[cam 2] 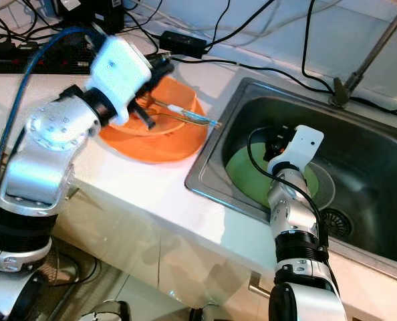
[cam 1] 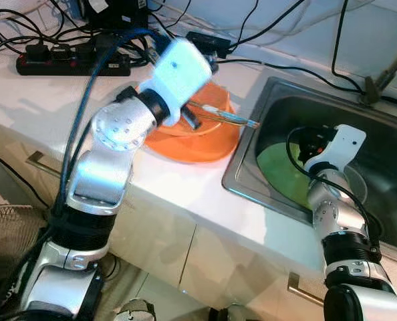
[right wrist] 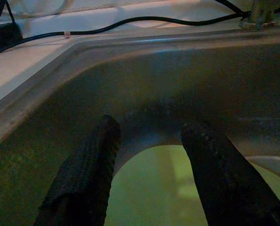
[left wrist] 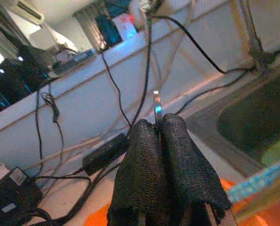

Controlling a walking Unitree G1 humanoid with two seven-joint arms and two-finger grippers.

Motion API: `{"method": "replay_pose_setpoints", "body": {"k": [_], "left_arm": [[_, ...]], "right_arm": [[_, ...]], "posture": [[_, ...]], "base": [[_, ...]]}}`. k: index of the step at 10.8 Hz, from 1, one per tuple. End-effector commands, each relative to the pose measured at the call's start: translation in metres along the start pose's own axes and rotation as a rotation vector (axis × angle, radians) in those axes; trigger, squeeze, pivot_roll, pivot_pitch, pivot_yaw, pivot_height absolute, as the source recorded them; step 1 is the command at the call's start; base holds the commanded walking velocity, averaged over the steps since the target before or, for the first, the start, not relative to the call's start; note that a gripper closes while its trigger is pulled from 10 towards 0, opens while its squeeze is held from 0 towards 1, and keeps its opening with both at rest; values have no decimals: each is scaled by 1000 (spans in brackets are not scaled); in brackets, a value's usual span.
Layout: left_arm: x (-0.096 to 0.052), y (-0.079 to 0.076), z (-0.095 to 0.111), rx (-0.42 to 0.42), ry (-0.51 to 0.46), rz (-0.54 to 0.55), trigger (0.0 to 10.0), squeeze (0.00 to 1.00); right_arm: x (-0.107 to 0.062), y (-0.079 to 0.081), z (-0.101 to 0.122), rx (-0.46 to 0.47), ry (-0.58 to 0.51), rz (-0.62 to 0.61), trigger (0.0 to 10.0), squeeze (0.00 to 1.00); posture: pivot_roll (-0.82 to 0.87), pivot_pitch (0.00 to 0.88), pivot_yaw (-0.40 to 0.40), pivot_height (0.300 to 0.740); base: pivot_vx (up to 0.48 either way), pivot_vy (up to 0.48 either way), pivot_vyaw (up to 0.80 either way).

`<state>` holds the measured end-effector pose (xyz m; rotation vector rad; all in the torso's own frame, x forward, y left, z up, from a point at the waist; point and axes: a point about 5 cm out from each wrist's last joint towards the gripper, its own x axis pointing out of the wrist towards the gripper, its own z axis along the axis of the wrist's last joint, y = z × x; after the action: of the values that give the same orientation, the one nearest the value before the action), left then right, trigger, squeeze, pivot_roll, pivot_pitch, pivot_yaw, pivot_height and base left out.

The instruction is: Kitchen organization

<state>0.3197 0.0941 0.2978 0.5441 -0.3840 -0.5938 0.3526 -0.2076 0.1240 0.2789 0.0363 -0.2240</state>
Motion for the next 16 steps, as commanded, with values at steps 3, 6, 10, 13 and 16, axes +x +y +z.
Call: {"method": "replay_pose_setpoints", "body": {"k": [3, 6, 10, 13, 16], "left_arm": [[-2, 32, 65, 9, -337, 238, 10000, 0], [10, 10, 60, -339, -404, 182, 10000, 0], [16, 2, 52, -499, -403, 148, 10000, 0], [17, 2, 48, -567, -396, 137, 10000, 0], [19, -6, 47, -587, -374, 95, 10000, 0]], "right_arm": [[2, -2, 6, 2, -29, -10, 10000, 0], [6, -2, 28, -46, -108, 6, 10000, 0], [6, 5, 94, -156, -322, 114, 10000, 1000], [-11, 32, 131, -263, -426, 423, 10000, 1000], [-31, 49, 142, -275, -452, 649, 10000, 1000]], "posture": [[51, 60, -126, 740], [38, 46, -126, 740], [30, 24, -121, 740], [25, 8, -117, 740], [24, 1, -112, 740]], "base": [[0, 0, 0], [0, 0, 0], [0, 0, 0], [0, 0, 0], [0, 0, 0]]}}
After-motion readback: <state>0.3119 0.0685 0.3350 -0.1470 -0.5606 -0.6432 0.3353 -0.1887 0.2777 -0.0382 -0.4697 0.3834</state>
